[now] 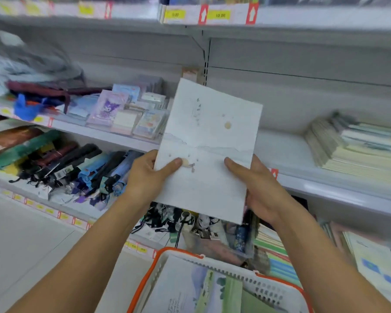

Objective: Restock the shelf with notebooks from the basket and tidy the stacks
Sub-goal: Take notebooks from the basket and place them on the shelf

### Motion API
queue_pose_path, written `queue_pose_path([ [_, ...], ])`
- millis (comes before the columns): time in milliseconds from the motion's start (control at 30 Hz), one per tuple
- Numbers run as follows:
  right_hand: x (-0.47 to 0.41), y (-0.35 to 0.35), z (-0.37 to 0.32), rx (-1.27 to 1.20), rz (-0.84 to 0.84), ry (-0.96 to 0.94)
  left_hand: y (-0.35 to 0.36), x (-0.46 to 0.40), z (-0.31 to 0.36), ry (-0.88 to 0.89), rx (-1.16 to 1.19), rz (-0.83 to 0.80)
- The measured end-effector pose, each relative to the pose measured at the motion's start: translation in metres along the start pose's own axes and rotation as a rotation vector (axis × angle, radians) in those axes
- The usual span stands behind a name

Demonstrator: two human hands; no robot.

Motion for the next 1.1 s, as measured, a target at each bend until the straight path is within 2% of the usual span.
queue_pose_path([
  [133, 0.019, 0.0, 0.026, 0.087, -0.009, 0.116, 0.001, -0.002, 0.005, -0.024, 0.135, 0.005],
  [300, -0.003, -0.008, 0.002, -0.197, 0.158, 0.098, -0.002, -0.01, 0.03, 0.008, 0.435, -0.012],
  [400, -0.051, -0.007, -0.027, -0.324, 0.221, 0.14, -0.011, -0.015, 0.035, 0.029, 0.415, 0.025],
  [500, -0.114, -0.011, -0.051, -0.293, 0.253, 0.176, -0.008, -0.016, 0.022, -0.033, 0.359, -0.016],
  [667, -0.171, -0.037, -0.027, -0.034, 0.295, 0.277, -0.002, -0.015, 0.006, -0.111, 0.296, -0.054],
  [833, -0.183, -0.047, -0.039, 0.218, 0.369, 0.151, 0.002, -0.014, 0.004, -0.122, 0.263, -0.052],
  [1000, -0.184, -0.042, -0.05, 0.742, 0.337, 0.08, 0.002, -0.015, 0.003, -0.123, 0.25, -0.019],
  [1100, -0.184, -0.044, -0.057, 0.941, 0.382, 0.017, 0.005, -0.013, 0.002, -0.131, 0.212, -0.034],
])
Point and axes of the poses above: each hand's wrist, its own x-axis away from the middle knuckle, its own y-axis out of the palm, z = x × y, the point moved 10 cm from there along -x, towards the middle knuckle, and after that the axes turned 10 degrees about -x, right-handed, at the moved point
